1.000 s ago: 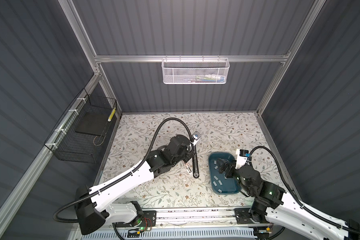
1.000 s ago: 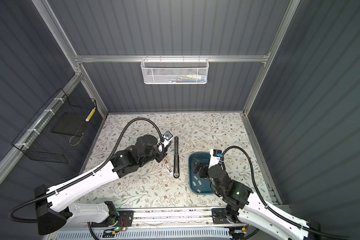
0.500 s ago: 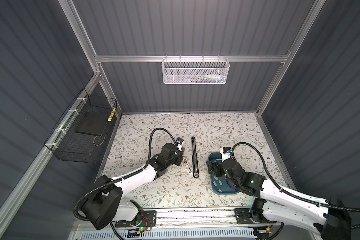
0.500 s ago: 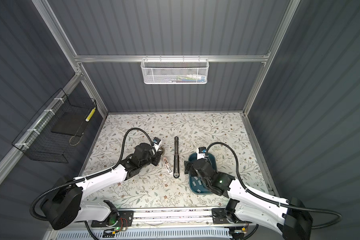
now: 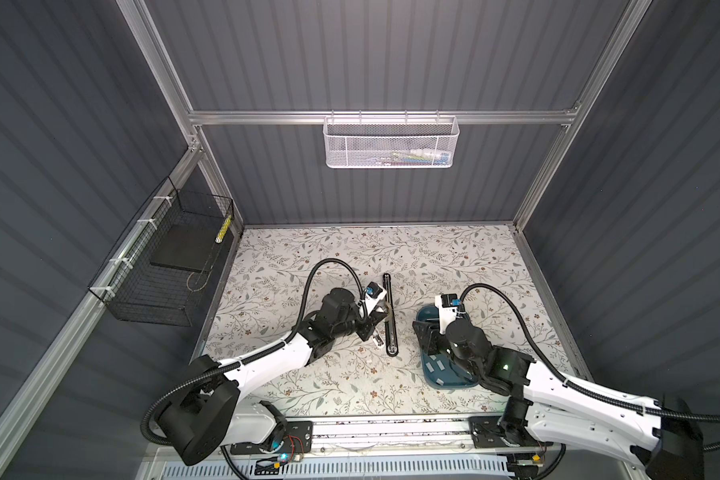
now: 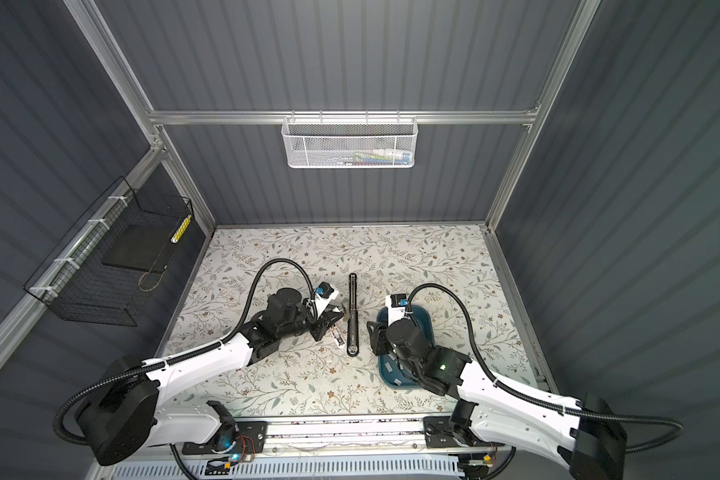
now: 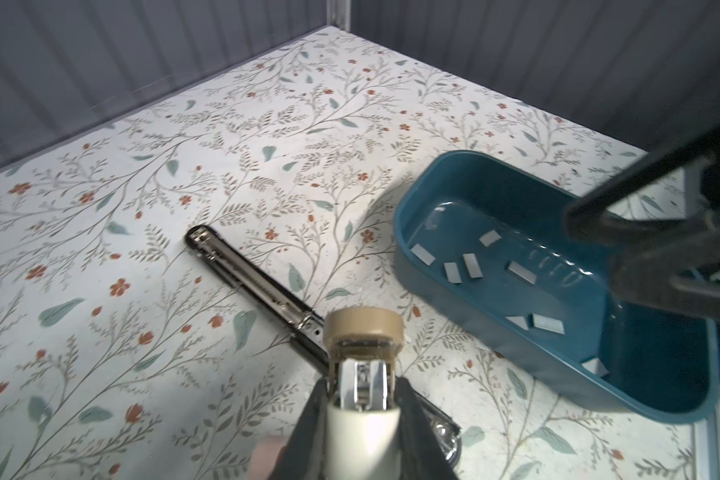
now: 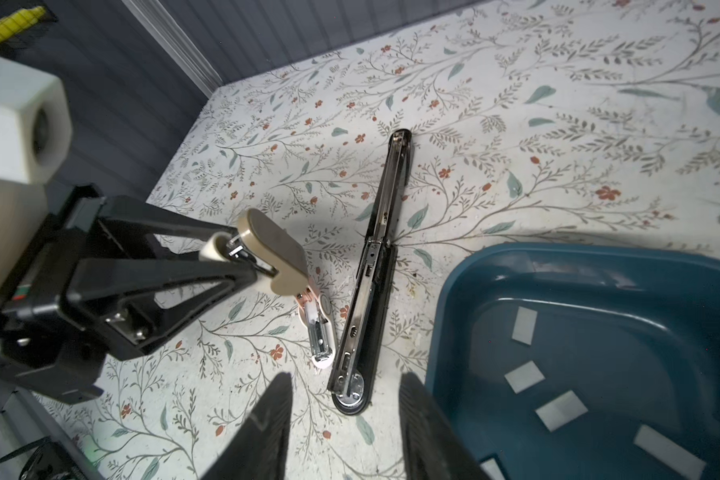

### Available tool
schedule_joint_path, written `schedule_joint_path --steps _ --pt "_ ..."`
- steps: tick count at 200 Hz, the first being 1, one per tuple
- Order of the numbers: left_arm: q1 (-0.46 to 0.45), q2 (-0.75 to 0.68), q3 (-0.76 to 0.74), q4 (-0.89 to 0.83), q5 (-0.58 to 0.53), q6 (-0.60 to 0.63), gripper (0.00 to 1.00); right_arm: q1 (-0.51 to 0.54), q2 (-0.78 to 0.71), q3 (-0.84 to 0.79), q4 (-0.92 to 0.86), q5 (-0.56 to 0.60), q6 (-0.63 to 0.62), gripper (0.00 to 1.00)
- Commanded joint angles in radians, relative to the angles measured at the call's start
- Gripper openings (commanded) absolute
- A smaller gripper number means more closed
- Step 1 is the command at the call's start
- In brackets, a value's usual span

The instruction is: Load the staples into the stapler

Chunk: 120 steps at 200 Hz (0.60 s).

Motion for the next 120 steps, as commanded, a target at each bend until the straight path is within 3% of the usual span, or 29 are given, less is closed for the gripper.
schedule_joint_path --steps 1,45,120 --pt "-0.047 -0.038 -0.011 0.037 0.079 0.083 0.0 0.005 -0.07 -0.051 0.06 -0.032 -0.024 0.44" --pt "-0.116 -0.032 -0.001 0.016 0.085 0.153 0.0 0.006 -0.06 -0.052 0.099 -0.092 -0.041 0.46" --pt "-0.126 0.004 0.03 -0.023 0.081 0.163 0.0 0.008 0.047 -0.026 0.151 -0.121 -0.04 0.45"
